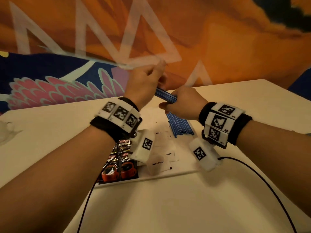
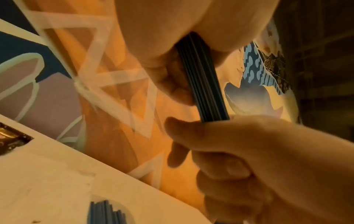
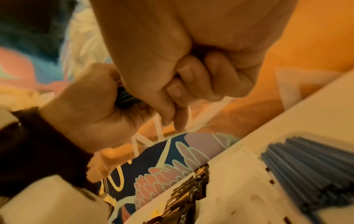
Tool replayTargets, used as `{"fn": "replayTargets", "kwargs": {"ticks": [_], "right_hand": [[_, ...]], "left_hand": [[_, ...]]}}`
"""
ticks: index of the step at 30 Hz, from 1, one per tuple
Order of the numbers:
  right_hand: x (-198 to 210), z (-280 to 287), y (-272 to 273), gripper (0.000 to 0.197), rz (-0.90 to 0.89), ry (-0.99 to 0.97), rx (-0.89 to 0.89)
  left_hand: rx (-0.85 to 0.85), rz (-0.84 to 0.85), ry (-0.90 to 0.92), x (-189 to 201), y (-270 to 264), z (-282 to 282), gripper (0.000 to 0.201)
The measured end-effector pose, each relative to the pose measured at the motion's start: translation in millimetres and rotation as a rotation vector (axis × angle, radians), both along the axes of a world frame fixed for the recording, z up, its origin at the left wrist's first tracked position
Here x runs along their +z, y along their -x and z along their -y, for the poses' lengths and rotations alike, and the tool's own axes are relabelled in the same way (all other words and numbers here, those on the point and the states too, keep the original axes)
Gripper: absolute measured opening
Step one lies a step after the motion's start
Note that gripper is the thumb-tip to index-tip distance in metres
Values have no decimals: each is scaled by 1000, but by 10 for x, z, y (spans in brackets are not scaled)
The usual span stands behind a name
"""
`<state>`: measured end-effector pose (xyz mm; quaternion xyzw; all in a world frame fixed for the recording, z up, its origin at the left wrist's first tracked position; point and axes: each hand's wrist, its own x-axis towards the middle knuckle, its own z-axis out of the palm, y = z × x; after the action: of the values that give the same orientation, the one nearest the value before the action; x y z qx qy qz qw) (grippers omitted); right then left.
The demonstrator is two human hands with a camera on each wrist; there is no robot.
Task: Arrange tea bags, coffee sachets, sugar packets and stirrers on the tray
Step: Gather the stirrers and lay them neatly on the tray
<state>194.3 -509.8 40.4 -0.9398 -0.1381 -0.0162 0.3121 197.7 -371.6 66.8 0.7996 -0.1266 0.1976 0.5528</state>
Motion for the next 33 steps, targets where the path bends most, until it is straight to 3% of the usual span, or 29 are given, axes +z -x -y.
{"fn": "replayTargets", "kwargs": {"ticks": [3,5,7,10,13,17,23,28,31,33], "right_hand": [[-9,-46,31,30,-32,-58,15],[-3,-33,47,33,-58,-146,23],[20,-33,60,33,-139,-362,28],[83,-82,118,21,-348,-633,97],[104,-132,158,26,-489,-723,153],[67,-107,185,25,-537,-755,143],[5,29,211,21,-629,-766,105],[-60,132,240,4,-633,-636,74],[-96,331,226,25,-632,-474,66],[-112,516,201,32,-586,-366,22]], "left_hand": [[-61,-56,84,44,7,51,40],[-139,-123,347,66,14,-27,35],[-257,-216,562,29,15,-111,43],[-483,-360,503,-71,135,-75,40],[-509,-396,458,-112,181,-19,23],[-514,-424,490,-142,144,1,11],[-556,-468,510,-201,138,85,16],[-418,-511,487,-193,146,273,11],[-316,-599,521,-181,80,331,12],[-227,-770,482,-224,65,366,14]]}}
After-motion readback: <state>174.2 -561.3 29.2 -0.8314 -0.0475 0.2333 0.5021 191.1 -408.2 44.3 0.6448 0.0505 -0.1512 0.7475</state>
